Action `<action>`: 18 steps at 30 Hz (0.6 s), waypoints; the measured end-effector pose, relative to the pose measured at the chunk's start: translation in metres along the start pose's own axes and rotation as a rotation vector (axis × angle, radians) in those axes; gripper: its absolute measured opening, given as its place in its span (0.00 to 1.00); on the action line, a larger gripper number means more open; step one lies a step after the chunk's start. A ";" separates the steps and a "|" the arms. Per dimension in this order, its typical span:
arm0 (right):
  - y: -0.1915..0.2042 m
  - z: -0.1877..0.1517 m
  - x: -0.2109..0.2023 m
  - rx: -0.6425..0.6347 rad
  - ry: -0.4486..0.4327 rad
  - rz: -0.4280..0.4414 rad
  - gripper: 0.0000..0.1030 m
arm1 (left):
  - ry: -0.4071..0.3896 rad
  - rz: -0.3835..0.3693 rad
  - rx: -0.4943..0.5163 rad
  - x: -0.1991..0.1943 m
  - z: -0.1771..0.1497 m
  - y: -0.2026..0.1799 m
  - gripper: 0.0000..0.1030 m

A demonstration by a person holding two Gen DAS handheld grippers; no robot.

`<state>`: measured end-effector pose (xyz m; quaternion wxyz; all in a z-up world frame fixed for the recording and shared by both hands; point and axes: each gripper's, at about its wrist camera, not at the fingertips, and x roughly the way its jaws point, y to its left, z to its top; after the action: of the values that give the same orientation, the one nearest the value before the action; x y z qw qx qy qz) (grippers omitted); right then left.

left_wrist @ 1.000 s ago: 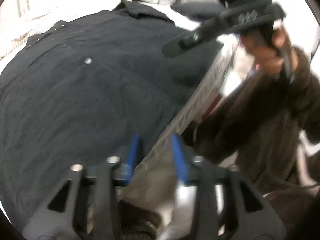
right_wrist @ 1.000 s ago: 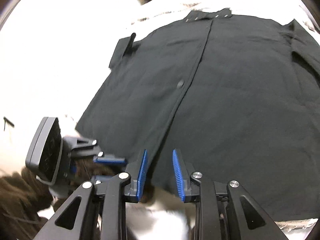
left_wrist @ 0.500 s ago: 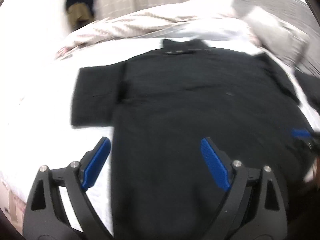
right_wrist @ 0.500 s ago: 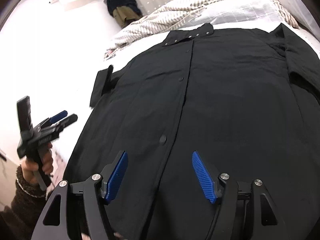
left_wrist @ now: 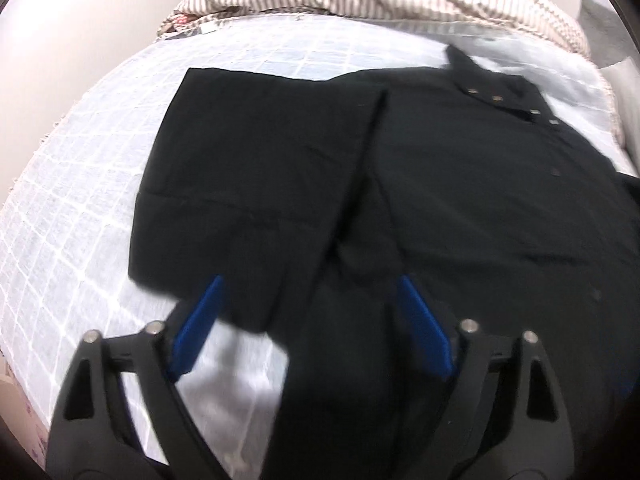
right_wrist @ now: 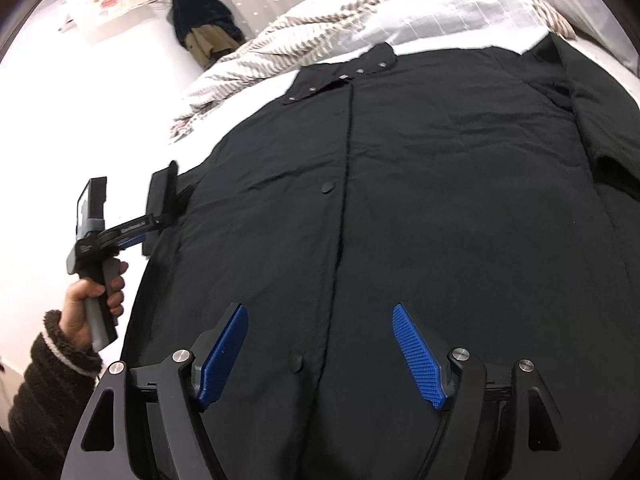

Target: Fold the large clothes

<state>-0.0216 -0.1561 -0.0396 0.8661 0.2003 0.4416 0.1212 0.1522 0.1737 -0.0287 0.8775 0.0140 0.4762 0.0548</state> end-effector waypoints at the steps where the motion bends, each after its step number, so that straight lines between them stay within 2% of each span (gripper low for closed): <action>1: -0.003 0.002 0.003 0.013 0.006 -0.001 0.74 | 0.002 0.011 0.001 0.005 0.004 -0.001 0.68; 2: -0.005 0.003 0.004 0.019 0.010 -0.002 0.74 | 0.007 0.014 0.002 0.009 0.006 0.001 0.63; 4: -0.007 0.006 0.006 0.028 0.012 -0.005 0.74 | 0.013 0.012 -0.011 0.012 0.011 0.010 0.36; 7: -0.009 0.007 0.005 0.028 0.007 -0.011 0.74 | -0.004 -0.037 -0.073 0.002 0.023 0.039 0.17; 10: -0.008 0.005 0.006 0.020 0.008 -0.018 0.74 | -0.025 -0.061 -0.131 -0.012 0.035 0.071 0.15; 13: -0.005 0.005 0.008 0.015 0.014 -0.024 0.74 | -0.065 -0.028 -0.184 -0.028 0.049 0.113 0.15; 17: -0.002 0.004 0.011 0.002 0.015 -0.027 0.74 | -0.127 0.109 -0.227 -0.047 0.068 0.176 0.16; 18: -0.001 0.004 0.011 -0.001 0.014 -0.031 0.74 | -0.131 0.175 -0.238 -0.049 0.071 0.194 0.21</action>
<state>-0.0120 -0.1532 -0.0463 0.8648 0.1923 0.4507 0.1095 0.1695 0.3628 0.0655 0.8939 -0.0452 0.4051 0.1862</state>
